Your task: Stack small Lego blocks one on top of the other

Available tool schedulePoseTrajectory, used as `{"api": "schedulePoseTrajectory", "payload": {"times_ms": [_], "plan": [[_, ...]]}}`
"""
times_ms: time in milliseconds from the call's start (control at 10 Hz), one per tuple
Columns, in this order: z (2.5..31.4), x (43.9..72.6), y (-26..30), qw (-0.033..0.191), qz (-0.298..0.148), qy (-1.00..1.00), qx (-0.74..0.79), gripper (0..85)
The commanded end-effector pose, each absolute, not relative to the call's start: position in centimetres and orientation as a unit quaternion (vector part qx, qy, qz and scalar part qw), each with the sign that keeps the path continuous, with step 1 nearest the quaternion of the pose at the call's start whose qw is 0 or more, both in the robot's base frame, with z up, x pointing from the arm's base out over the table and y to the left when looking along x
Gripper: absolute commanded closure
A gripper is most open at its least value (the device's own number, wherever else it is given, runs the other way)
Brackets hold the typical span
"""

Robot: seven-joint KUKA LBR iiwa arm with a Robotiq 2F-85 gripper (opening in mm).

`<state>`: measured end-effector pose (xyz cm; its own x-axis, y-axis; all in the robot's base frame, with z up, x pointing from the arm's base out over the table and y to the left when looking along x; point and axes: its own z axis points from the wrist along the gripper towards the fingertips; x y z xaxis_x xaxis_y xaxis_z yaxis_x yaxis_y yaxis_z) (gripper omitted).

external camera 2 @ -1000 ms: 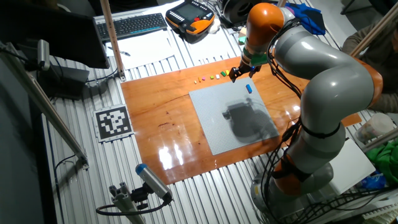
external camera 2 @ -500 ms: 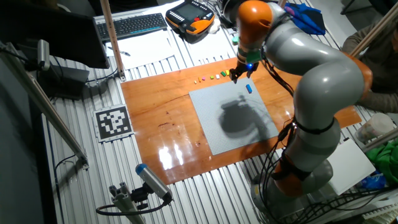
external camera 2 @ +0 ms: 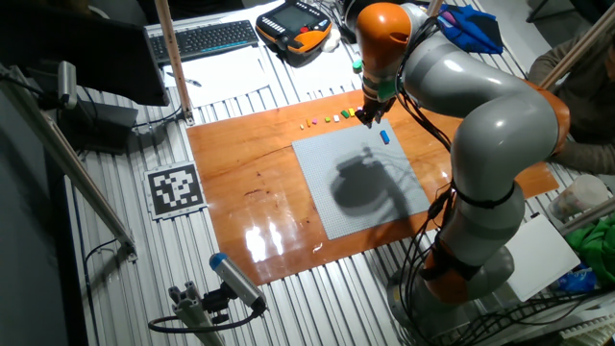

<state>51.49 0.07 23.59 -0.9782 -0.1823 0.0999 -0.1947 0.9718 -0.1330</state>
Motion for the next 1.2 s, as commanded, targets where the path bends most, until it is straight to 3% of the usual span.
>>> {"api": "schedulePoseTrajectory", "payload": {"times_ms": [0,1100], "plan": [[23.59,51.50,0.07,0.044,0.071,-0.992,0.095,85.0],[23.59,51.51,0.06,0.040,0.073,-0.994,0.072,85.0]]}}
